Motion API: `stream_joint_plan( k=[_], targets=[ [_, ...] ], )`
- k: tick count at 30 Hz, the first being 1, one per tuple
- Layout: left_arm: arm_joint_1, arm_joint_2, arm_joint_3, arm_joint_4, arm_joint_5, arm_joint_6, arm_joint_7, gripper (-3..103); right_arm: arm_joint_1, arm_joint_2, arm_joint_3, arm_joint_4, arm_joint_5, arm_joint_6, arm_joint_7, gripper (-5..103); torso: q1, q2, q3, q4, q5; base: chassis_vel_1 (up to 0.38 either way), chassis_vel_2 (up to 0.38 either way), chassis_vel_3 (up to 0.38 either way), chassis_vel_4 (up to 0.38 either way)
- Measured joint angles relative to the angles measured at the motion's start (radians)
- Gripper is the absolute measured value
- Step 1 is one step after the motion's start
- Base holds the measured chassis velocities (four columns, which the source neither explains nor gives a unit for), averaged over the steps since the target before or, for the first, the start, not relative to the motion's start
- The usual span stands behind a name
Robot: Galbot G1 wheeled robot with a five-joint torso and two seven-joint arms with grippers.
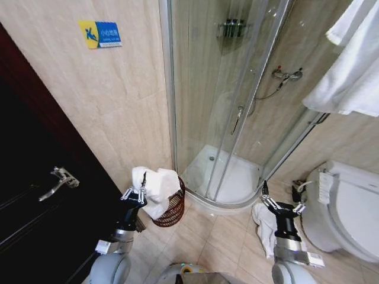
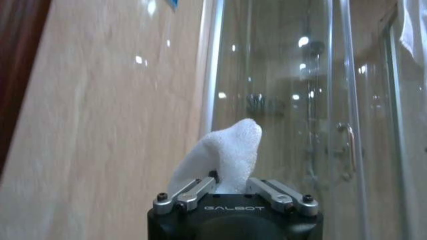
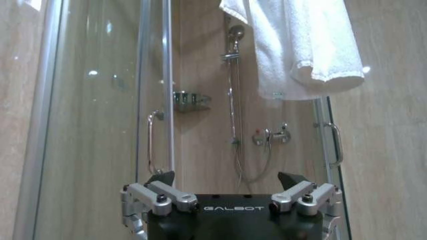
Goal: Discard the used towel into the hamper.
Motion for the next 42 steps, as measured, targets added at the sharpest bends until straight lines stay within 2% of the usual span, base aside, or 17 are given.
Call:
stream_joint_plan(
  k=[5,7,10,22,27,33,36,42],
  targets=[
    [-0.107,0.063,0.069,0.108,-0.093,0.032,0.0,7,-0.014,0.002,0.003,-0.019,-0.017,0.017,-0.005,100,-0.001,0.0,0.0,-0.0002,-0.0001,0.025,-0.03,-0.025,0.017],
    [-0.133,0.074,0.083,0.13,-0.107,0.035,0.002,7,-0.017,0.002,0.004,-0.026,-0.018,0.023,-0.006,100,0.0,0.0,0.0,-0.0001,0.0,0.0,0.0,0.0,0.0],
    [-0.208,0.096,0.119,0.197,-0.149,0.031,0.036,7,-0.022,0.002,0.001,-0.054,-0.028,0.044,-0.004,100,0.0,0.0,0.0,-0.0001,0.0,0.0,0.0,0.0,0.0],
    [-0.38,0.132,0.231,0.348,-0.219,0.03,0.049,7,-0.026,0.002,-0.009,-0.092,-0.076,0.07,-0.003,100,0.0,0.0,0.0,0.0,0.0,0.0,0.0,0.0,0.0],
    [-0.438,0.139,0.258,0.381,-0.243,0.033,0.047,7,-0.024,0.002,-0.006,-0.098,-0.085,0.07,-0.004,100,0.0,0.0,0.0,0.0,0.0,0.0,0.0,0.0,0.0],
    [-0.568,0.147,0.329,0.45,-0.28,0.042,0.041,7,-0.012,0.002,0.0,-0.107,-0.095,0.068,-0.004,100,0.0,0.0,0.0,0.0,0.0,0.0,0.0,0.0,0.0],
    [-0.66,0.143,0.384,0.53,-0.291,0.037,0.04,7,-0.008,0.002,0.006,-0.119,-0.099,0.067,-0.004,100,0.0,0.0,0.0,-0.0002,0.0,0.0,0.0,0.0,0.0],
    [-0.732,0.109,0.421,0.645,-0.281,0.012,0.058,7,-0.007,0.002,0.011,-0.13,-0.1,0.067,-0.004,100,0.0,0.0,0.0,-0.0002,0.0001,0.0,0.0,0.0,0.0]
  ],
)
